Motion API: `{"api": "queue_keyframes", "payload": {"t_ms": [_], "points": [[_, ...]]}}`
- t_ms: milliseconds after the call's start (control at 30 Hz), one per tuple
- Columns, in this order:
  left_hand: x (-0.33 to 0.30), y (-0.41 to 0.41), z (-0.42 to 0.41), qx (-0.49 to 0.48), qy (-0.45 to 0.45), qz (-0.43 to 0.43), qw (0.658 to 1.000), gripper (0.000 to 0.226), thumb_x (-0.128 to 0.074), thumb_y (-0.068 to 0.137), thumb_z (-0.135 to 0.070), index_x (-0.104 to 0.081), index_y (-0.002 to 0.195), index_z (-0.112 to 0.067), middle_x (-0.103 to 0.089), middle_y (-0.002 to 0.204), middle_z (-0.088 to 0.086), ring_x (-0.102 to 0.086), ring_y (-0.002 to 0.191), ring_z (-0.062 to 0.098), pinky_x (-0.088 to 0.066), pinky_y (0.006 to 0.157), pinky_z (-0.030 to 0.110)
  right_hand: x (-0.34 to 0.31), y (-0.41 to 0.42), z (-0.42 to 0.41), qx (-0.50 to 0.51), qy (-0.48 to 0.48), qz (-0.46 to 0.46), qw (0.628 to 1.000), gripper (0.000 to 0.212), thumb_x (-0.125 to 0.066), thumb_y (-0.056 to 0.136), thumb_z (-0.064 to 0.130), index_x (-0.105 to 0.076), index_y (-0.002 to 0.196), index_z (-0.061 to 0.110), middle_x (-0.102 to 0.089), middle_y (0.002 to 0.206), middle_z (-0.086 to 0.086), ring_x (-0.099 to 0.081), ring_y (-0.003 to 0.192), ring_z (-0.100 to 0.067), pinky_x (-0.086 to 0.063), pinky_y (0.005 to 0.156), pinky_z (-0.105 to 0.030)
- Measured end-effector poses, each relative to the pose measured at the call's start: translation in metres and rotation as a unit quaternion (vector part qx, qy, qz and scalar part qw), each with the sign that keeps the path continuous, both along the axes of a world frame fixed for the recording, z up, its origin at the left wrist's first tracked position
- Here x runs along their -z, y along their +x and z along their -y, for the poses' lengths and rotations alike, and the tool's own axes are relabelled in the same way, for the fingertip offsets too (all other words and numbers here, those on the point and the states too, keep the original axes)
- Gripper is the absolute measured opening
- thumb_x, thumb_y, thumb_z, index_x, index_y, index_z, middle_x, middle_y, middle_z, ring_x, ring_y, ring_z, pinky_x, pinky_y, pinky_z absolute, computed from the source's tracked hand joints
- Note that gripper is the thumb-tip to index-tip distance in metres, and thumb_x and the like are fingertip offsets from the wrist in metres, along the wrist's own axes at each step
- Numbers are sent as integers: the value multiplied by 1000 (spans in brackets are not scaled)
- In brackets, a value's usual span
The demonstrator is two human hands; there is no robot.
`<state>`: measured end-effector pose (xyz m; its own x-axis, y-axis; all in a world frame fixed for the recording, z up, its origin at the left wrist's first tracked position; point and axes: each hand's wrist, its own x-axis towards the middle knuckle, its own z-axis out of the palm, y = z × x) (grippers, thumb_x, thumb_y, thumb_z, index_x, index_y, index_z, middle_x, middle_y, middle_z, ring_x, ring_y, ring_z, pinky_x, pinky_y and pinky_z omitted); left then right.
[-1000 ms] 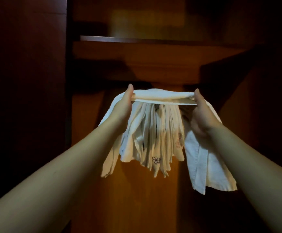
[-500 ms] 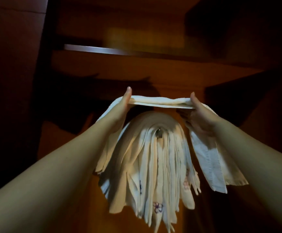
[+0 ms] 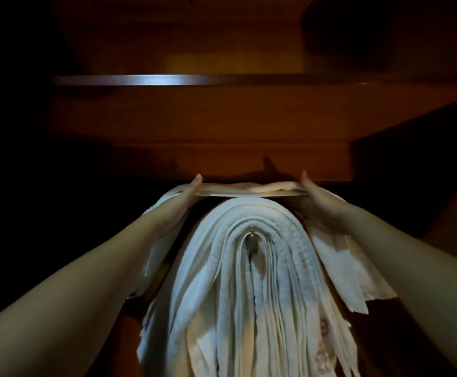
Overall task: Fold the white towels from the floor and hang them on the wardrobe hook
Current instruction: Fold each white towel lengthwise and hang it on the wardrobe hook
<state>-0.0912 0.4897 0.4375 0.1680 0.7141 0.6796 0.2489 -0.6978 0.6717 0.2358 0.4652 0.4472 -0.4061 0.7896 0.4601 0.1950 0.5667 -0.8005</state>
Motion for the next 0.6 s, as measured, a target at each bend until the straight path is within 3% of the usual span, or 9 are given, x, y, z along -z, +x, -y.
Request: {"api": "queue_keyframes", "payload": {"t_ms": [133, 267, 333, 467, 600], "points": [[-1, -3, -19, 15, 10, 56, 998, 60, -60, 58, -96, -76, 95, -52, -74, 113, -19, -65, 113, -2, -39, 113, 34, 4, 6, -21, -34, 0, -48, 998, 88, -13, 93, 73, -52, 147, 15, -58, 145, -5, -49, 140, -20, -21, 124, -49], [-1, 1, -28, 32, -6, 49, 998, 90, -59, 55, -97, -74, 116, -32, -67, 134, -5, -56, 130, 12, -32, 120, 44, 7, 7, -41, -56, -5, -66, 996, 85, -18, 93, 72, -54, 144, 15, -61, 142, -7, -53, 136, -23, -25, 122, -50], [-3, 4, -28, 20, -13, 48, 999, 97, -57, 52, -99, -70, 121, -31, -63, 138, -3, -54, 133, 14, -31, 120, 45, 6, 9, -50, -45, -18, -82, 995, 86, -23, 88, 75, -55, 143, 17, -63, 139, -5, -56, 133, -20, -27, 122, -49], [-5, 7, -30, 24, -10, 17, 1000, 81, -49, 79, -82, -66, 131, -23, -64, 137, -2, -55, 132, 17, -32, 120, 47, 10, 13, -62, -44, -26, -99, 994, 84, -23, 92, 75, -52, 146, 18, -59, 144, -7, -52, 137, -24, -27, 122, -49], [2, 7, -27, -13, -27, 7, 1000, 85, -44, 77, -80, -61, 138, -25, -59, 143, -2, -50, 136, 18, -30, 120, 47, 21, 13, -67, -25, -42, -87, 995, 80, -29, 84, 78, -61, 135, 27, -65, 137, -1, -61, 127, -18, -40, 111, -44]]}}
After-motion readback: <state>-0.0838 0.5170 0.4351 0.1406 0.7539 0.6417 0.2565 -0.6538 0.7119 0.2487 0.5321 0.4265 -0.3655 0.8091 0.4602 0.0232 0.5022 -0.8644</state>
